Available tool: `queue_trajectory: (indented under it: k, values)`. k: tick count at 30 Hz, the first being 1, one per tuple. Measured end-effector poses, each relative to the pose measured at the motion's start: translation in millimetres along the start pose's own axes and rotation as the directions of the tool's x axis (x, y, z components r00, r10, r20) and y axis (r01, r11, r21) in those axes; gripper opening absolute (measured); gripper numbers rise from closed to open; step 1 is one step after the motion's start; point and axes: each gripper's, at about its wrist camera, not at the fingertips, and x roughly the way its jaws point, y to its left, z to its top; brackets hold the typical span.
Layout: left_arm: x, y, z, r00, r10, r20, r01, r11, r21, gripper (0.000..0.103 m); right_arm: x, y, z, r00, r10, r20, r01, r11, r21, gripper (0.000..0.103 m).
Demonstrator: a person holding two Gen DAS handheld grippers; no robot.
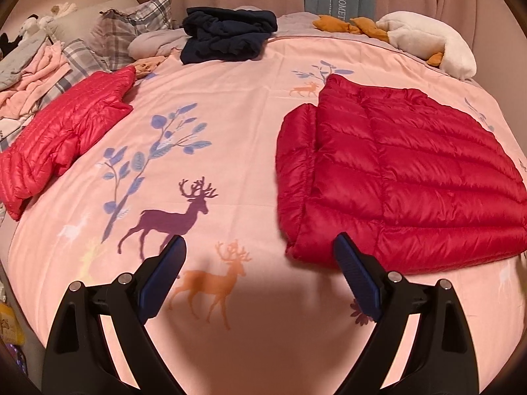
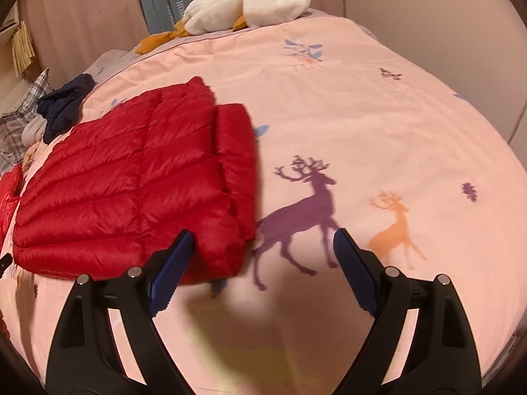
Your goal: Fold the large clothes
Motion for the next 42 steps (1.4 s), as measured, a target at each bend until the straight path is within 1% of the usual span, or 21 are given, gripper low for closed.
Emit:
queue_trajectory:
  k: [3, 7, 9, 11, 15, 19, 23, 27, 29, 30, 32, 34, 36, 39, 40, 42]
  values:
    - [-5.6, 1.7, -1.0, 1.0, 0.002, 0.002, -0.002, 1.0, -0.005, 0.092, -10.0, -7.7, 0.4, 0.999, -0.034, 0.016, 0.034, 0.999, 0.014, 0.087]
    - [-18.2, -0.2, -1.6, 1.0, 0.001, 0.02, -0.001, 1.0, -0.003, 0.092, -27.0, -10.5, -0.3, 0.998, -0.036, 0.044, 0.035, 0.999, 0.016, 0.088]
    - [-25.8, -3.8, -1.1, 0.999, -0.009, 0.033, 0.009, 1.0, 0.0, 0.092, -38.7, -7.1, -0.2, 0.998, -0.024, 0.064, 0.024, 1.0, 0.002, 0.09]
    - [-36.7, -8.7, 0.9, 0.999, -0.017, 0.051, 0.017, 1.0, 0.007, 0.099, -48.4, -0.8, 0.3, 0.997, -0.008, 0.076, 0.009, 1.0, -0.012, 0.093]
    - [-57.6, -19.2, 4.3, 0.995, -0.04, 0.092, 0.038, 0.999, 0.023, 0.1, -68.3, 17.7, 1.9, 0.994, 0.032, 0.107, -0.025, 0.998, -0.06, 0.1]
    - [-80.3, -28.3, 9.5, 0.99, -0.058, 0.131, 0.054, 0.998, 0.034, 0.1, -89.8, 38.3, 4.4, 0.988, 0.075, 0.131, -0.06, 0.992, -0.114, 0.101]
    - [-102.0, -33.6, 15.0, 0.982, -0.068, 0.174, 0.063, 0.997, 0.035, 0.1, -109.3, 54.3, 8.2, 0.984, 0.079, 0.162, -0.054, 0.986, -0.156, 0.101]
    - [-128.3, -36.3, 22.1, 0.97, -0.083, 0.229, 0.08, 0.997, 0.023, 0.101, -135.9, 65.3, 13.9, 0.97, 0.077, 0.229, -0.036, 0.983, -0.178, 0.101]
    - [-142.8, -37.6, 25.8, 0.962, -0.086, 0.26, 0.084, 0.996, 0.021, 0.102, -153.0, 69.6, 18.6, 0.959, 0.079, 0.27, -0.031, 0.983, -0.18, 0.101]
    - [-152.6, -39.0, 27.8, 0.955, -0.094, 0.282, 0.091, 0.996, 0.024, 0.102, -159.3, 71.3, 20.1, 0.955, 0.081, 0.284, -0.03, 0.983, -0.181, 0.101]
    - [-168.5, -41.8, 30.9, 0.945, -0.096, 0.314, 0.09, 0.995, 0.034, 0.102, -175.8, 76.5, 24.0, 0.943, 0.085, 0.322, -0.024, 0.981, -0.19, 0.101]
    - [-184.5, -48.3, 33.2, 0.935, -0.082, 0.346, 0.068, 0.996, 0.052, 0.102, -193.3, 82.4, 26.6, 0.928, 0.089, 0.361, -0.016, 0.98, -0.2, 0.101]
    - [-195.5, -53.5, 34.6, 0.928, -0.088, 0.362, 0.068, 0.995, 0.067, 0.102, -208.1, 86.2, 26.3, 0.914, 0.106, 0.392, -0.025, 0.978, -0.206, 0.101]
    - [-209.0, -61.9, 33.6, 0.921, -0.111, 0.373, 0.084, 0.992, 0.089, 0.102, -223.3, 91.2, 22.2, 0.899, 0.128, 0.419, -0.041, 0.977, -0.21, 0.101]
    - [-213.1, -65.9, 32.1, 0.918, -0.114, 0.379, 0.084, 0.992, 0.096, 0.102, -226.0, 92.9, 19.3, 0.897, 0.135, 0.421, -0.046, 0.976, -0.214, 0.101]
    - [-217.4, -70.8, 28.2, 0.917, -0.114, 0.383, 0.079, 0.991, 0.105, 0.102, -227.6, 96.1, 14.1, 0.901, 0.143, 0.41, -0.053, 0.973, -0.223, 0.101]
